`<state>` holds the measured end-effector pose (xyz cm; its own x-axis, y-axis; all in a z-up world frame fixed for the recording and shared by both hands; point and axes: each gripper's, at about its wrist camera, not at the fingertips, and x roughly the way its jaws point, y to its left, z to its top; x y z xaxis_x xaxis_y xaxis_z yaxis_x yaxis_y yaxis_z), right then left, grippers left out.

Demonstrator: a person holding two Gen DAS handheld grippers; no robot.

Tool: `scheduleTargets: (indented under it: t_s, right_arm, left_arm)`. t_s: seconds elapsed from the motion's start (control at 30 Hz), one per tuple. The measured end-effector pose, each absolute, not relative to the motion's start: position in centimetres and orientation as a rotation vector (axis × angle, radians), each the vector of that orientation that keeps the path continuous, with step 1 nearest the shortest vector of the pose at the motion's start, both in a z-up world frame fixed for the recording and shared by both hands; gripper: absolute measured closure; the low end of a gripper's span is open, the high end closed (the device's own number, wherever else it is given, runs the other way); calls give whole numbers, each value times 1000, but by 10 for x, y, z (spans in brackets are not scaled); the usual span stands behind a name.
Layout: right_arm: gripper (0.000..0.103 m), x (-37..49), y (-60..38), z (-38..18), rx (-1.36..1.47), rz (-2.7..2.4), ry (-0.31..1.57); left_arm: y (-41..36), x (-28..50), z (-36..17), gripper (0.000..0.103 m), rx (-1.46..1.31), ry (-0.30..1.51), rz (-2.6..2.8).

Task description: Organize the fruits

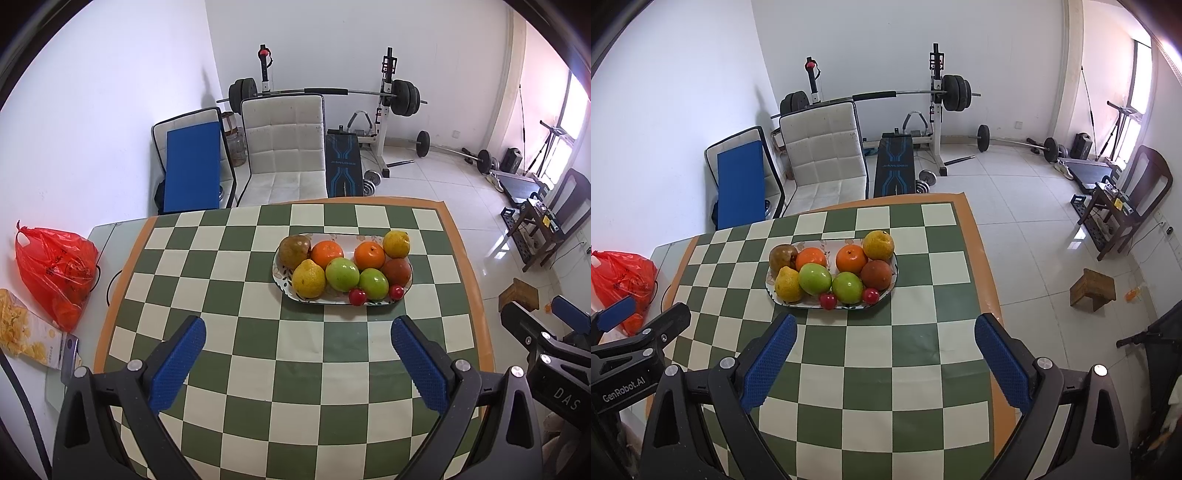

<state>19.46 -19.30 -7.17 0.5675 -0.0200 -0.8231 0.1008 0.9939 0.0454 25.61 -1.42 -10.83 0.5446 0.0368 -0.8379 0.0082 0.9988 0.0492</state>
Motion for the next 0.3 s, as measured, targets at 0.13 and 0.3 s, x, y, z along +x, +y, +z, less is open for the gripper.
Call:
scheduleTargets:
  t_s: [0.13,0.3]
  right_arm:
    - [4,194,-193,-72,90,-72,963]
    - [4,194,-193,-72,91,-72,962]
  left_arm:
    - [-14,254,-109,0,48,994,17]
    - [-16,255,-107,0,44,992,14]
